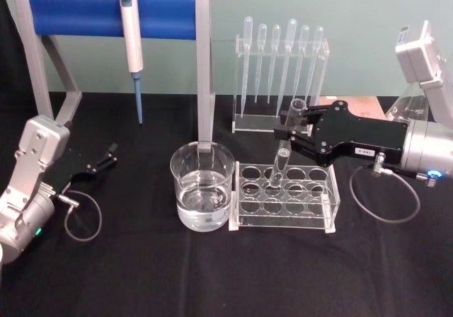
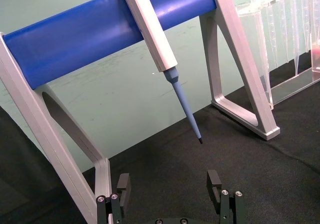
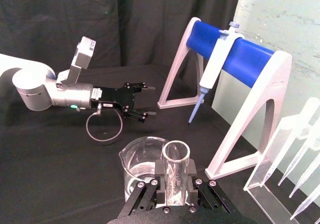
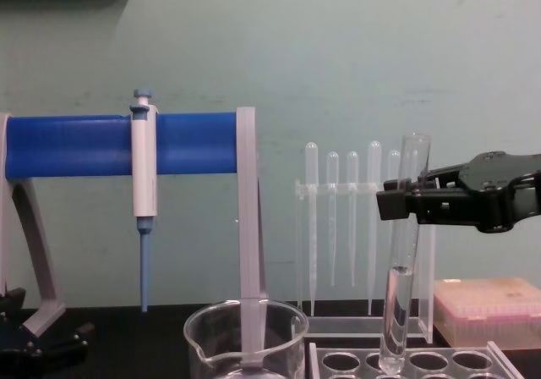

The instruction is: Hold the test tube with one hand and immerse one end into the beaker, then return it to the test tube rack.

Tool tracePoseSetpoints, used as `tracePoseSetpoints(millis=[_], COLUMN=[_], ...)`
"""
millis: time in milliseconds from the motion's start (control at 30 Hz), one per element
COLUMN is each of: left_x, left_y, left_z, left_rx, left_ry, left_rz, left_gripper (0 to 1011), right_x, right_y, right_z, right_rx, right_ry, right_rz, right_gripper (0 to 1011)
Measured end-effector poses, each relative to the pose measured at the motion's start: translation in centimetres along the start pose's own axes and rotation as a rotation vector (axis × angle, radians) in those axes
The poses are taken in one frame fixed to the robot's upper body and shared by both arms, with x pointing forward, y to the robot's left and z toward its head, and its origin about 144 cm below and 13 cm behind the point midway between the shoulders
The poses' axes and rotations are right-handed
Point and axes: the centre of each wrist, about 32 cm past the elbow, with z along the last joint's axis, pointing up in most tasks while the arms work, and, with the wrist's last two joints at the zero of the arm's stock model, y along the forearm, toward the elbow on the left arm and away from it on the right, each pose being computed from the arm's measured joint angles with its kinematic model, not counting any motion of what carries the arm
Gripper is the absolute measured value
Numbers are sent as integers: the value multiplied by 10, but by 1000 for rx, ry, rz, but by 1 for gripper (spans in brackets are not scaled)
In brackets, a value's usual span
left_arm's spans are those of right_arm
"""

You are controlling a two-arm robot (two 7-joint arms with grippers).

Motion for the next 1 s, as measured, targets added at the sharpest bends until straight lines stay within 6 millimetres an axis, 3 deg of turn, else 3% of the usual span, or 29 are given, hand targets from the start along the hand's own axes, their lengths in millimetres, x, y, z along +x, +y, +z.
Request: tracePoseSetpoints(millis=[1000], left_x=[0], left_y=[0], left_z=[0], left_rx=[0], left_ry=[0], left_rz=[0], left_gripper=[1000], right_x=[-2], right_y=[10], right_z=[-29], right_rx=[-19], right_ry=[21], right_rz=[-16], right_gripper=[238])
